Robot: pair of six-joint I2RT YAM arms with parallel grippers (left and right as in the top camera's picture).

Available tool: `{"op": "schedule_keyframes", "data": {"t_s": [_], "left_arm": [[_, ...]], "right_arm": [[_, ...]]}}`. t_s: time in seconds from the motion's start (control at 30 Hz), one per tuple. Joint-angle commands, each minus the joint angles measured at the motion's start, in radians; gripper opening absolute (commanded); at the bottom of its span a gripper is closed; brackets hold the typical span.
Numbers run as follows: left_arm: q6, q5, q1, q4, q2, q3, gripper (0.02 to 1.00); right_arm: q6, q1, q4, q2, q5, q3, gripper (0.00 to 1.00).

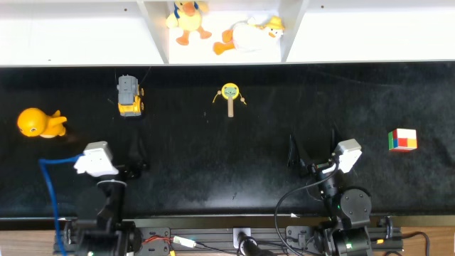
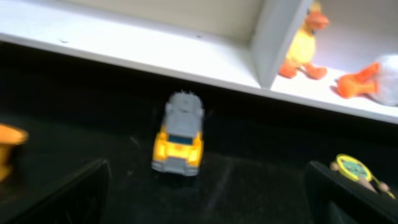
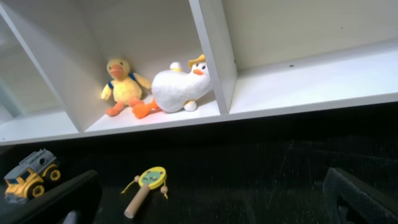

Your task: Store Toys

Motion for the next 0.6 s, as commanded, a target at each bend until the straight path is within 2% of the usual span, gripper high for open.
{"op": "schedule_keyframes", "data": {"t_s": [0.03,0.33,0.6], "left_arm": [[0.023,-0.157,-0.008,-0.119,0.058,0.231,1.000],[-0.014,-0.359,-0.008,-0.419,0.352,0.642,0.998],[0.033,-0.387,0.000,-0.537,0.552,0.805,0.996]], "right_arm": [[0.000,0.005,0.005,-0.009,0.005,-0.013,0.996],[0.000,0.005,0.005,-0.009,0.005,-0.013,0.996],[0.000,0.005,0.005,-0.009,0.005,-0.013,0.996]]}}
